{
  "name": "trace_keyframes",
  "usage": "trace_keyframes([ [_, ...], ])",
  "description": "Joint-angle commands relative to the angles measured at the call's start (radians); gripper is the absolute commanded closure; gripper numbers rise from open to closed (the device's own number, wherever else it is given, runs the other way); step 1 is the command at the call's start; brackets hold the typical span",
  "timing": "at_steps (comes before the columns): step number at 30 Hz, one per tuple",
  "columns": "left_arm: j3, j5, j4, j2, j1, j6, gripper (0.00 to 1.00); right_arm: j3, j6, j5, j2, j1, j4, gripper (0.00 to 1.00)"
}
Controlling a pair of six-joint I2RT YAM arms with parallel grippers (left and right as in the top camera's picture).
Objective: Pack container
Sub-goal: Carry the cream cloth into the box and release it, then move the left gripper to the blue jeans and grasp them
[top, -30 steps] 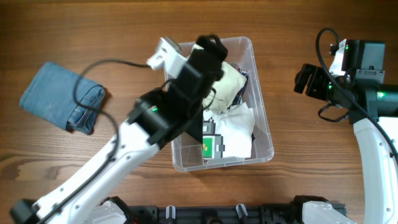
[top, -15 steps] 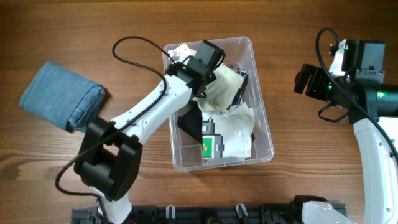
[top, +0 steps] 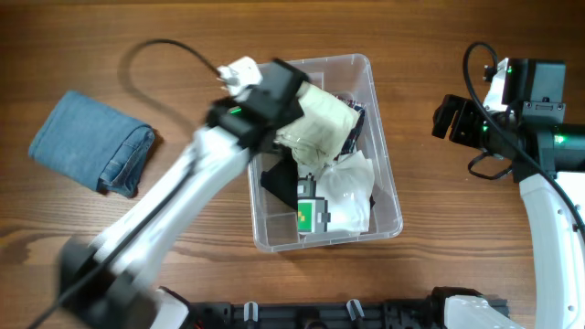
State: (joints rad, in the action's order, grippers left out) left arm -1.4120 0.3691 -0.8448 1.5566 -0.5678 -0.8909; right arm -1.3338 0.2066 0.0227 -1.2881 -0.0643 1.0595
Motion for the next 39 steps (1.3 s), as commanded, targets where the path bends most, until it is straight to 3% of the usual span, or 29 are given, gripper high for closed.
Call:
trace_keyframes([
  [1,-0.004,0.092,-0.1,-0.255,0.153,0.024,0.0,-0.001,-0.024,0.022,0.014,0.0,0.0,0.0],
  [3,-0.003,0.04,-0.166,-0.314,0.297,0.024,0.0,-0.001,-0.024,0.024,0.014,0.0,0.0,0.0],
  [7,0.068,-0.259,-0.219,-0.306,0.736,0.024,0.0,-0.001,-0.024,0.024,0.013,0.0,-0.001,0.0],
  [13,0.238,-0.463,-0.095,-0.163,1.067,0.106,0.0,-0.001,-0.024,0.024,0.008,0.0,0.0,0.0],
  [17,0.243,-0.462,-0.031,-0.023,1.176,0.199,0.0,0.0,-0.028,0.024,0.0,0.0,0.0,0.0],
  [22,0.243,-0.462,0.019,0.101,1.288,0.207,0.0,0.0,-0.045,0.024,0.0,0.0,-0.002,0.0],
  [25,0.243,-0.454,0.039,0.18,1.327,0.208,0.0,0.0,-0.048,0.024,0.0,0.0,-0.002,0.0],
  [27,0.243,-0.47,0.101,0.242,1.33,0.269,0.0,0.0,-0.048,0.024,0.0,0.0,-0.002,0.0],
  [31,0.243,-0.746,0.278,0.34,1.292,0.486,0.0,0.0,-0.05,0.024,0.0,0.0,-0.003,0.0],
  [35,0.243,-0.855,0.367,0.396,1.222,0.494,0.0,0.0,-0.05,0.024,0.0,0.0,-0.003,0.0],
  [36,0.243,-0.855,0.368,0.396,1.207,0.495,0.12,0.0,-0.05,0.024,0.0,0.0,-0.003,0.0],
  [37,0.243,-0.857,0.367,0.393,1.197,0.495,0.36,0.0,-0.05,0.024,0.0,0.0,-0.002,0.0],
  [38,0.243,-0.862,0.363,0.389,1.192,0.495,0.7,0.0,-0.051,0.024,0.0,0.0,-0.001,0.0],
  [39,0.243,-0.879,0.353,0.379,1.188,0.495,0.92,0.0,-0.05,0.024,0.0,0.0,0.0,0.0],
])
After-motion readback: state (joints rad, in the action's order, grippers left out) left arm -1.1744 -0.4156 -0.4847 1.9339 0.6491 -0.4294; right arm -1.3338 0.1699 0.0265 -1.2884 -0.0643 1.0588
